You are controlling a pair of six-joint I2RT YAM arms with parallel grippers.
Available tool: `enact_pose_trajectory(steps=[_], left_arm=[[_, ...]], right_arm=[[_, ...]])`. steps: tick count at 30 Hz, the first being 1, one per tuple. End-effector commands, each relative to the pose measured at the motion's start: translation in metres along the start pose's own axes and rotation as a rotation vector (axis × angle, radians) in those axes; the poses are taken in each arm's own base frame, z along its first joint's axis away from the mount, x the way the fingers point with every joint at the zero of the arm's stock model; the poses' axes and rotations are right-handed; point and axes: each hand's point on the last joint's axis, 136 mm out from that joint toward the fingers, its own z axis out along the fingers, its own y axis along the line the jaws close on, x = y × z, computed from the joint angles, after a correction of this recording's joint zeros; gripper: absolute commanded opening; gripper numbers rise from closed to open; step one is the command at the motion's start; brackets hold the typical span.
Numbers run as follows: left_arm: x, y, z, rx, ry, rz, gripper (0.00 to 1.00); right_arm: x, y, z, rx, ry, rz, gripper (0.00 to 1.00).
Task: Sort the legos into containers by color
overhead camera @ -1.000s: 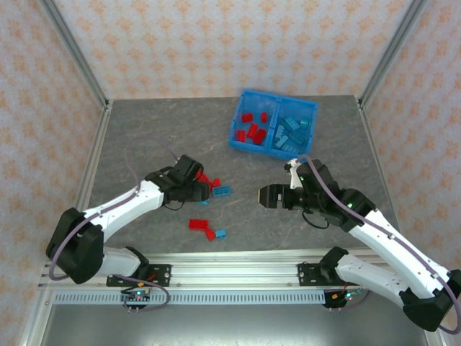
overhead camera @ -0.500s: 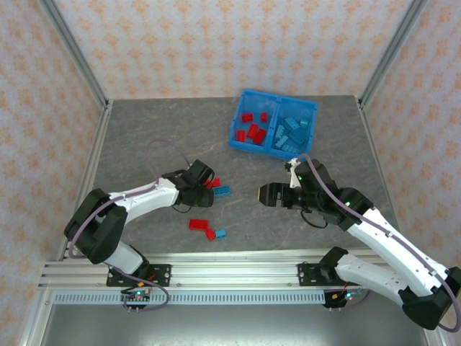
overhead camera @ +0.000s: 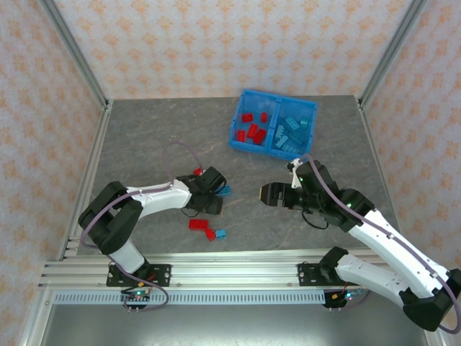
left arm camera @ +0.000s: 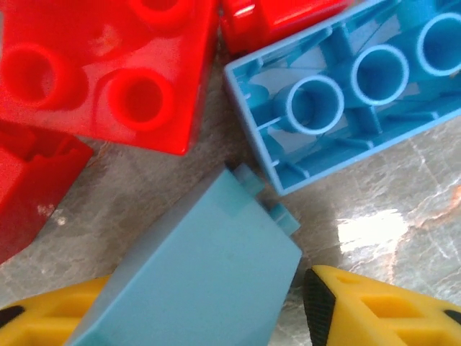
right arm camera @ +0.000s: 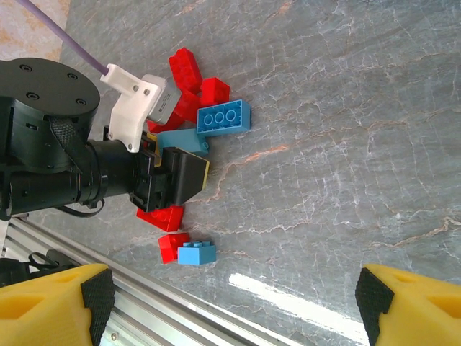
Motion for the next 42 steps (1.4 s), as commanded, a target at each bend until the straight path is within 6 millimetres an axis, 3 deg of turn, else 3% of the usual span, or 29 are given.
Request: enact_pose_trajectory(steps=[1, 4, 12, 17, 20, 25, 30, 34, 38, 42], left_arm=[[-0.024, -0.002, 0.003, -0.015, -0.081, -0.049, 0.69], [-0.032, -0.002, 0.006, -0.033, -0.103, -0.062, 0.67], [-0.027, 0.005, 0.017, -0.074, -0.086, -0.064, 0.49], [-0.025, -0.002, 0.018, -0.03, -0.093, -0.068, 0.36], [-0.028, -0.011, 0.002, 0.017, -0.113, -0.053, 0.35], [-0.049, -0.042, -0.065, 0.128, -0.249, 0.019, 0.35], [-0.099, -0.077, -0.13, 0.276, -0.444, 0.054, 0.34], [-0.154, -0.113, -0.156, 0.323, -0.553, 0.11, 0.33], [-0.218, -0.161, -0.166, 0.401, -0.669, 0.136, 0.33], [-0.273, -0.205, -0.148, 0.426, -0.719, 0.159, 0.33]], right_arm=[[0.005, -0.011, -0.002, 0.036, -0.009, 0.02, 0.88], [0.005, -0.012, -0.004, 0.036, -0.015, 0.025, 0.88], [0.006, -0.015, -0.011, 0.046, -0.03, 0.027, 0.88], [0.006, -0.013, -0.009, 0.034, -0.029, 0.027, 0.88], [0.008, -0.007, -0.01, 0.004, -0.012, 0.019, 0.89], [0.011, 0.01, -0.015, -0.092, 0.007, 0.022, 0.89], [-0.016, 0.024, -0.043, -0.156, -0.156, 0.04, 0.9], [-0.037, 0.002, -0.07, -0.045, -0.323, 0.072, 0.9], [-0.044, -0.018, -0.09, 0.024, -0.429, 0.105, 0.9], [-0.041, -0.023, -0.098, 0.037, -0.438, 0.109, 0.91]])
